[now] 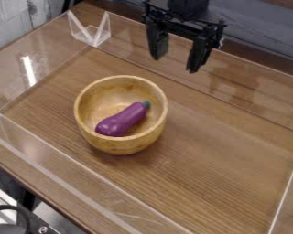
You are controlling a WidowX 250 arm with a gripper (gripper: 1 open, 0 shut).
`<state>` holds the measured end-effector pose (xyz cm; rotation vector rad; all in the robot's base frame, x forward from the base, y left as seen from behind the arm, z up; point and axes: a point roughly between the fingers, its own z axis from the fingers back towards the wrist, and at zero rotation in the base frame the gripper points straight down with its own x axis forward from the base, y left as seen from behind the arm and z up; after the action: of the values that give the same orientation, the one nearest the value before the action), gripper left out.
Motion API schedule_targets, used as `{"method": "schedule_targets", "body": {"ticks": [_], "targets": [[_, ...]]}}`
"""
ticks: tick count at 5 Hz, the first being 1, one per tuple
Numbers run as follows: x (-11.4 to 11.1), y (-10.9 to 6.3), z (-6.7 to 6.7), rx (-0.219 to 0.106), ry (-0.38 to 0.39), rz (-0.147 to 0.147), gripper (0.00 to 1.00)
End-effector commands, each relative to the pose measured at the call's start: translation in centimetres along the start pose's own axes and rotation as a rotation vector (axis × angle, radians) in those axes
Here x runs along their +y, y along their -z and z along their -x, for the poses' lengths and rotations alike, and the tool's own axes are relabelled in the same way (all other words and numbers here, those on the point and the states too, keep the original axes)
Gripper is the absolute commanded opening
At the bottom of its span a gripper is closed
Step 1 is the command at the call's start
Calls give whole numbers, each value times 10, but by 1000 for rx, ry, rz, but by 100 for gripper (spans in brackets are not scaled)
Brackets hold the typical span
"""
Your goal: Remove the purple eggplant from inside the brown bowl and put it on the table
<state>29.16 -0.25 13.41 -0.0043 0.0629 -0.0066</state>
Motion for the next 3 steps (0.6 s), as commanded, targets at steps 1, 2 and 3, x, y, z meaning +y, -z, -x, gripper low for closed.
{"method": "schedule_targets", "body": {"ticks": [1, 2, 3], "targets": [[8, 12, 9, 41, -18, 0, 100], [24, 24, 24, 51, -32, 0, 100], [38, 30, 33, 35, -37, -8, 100]]}}
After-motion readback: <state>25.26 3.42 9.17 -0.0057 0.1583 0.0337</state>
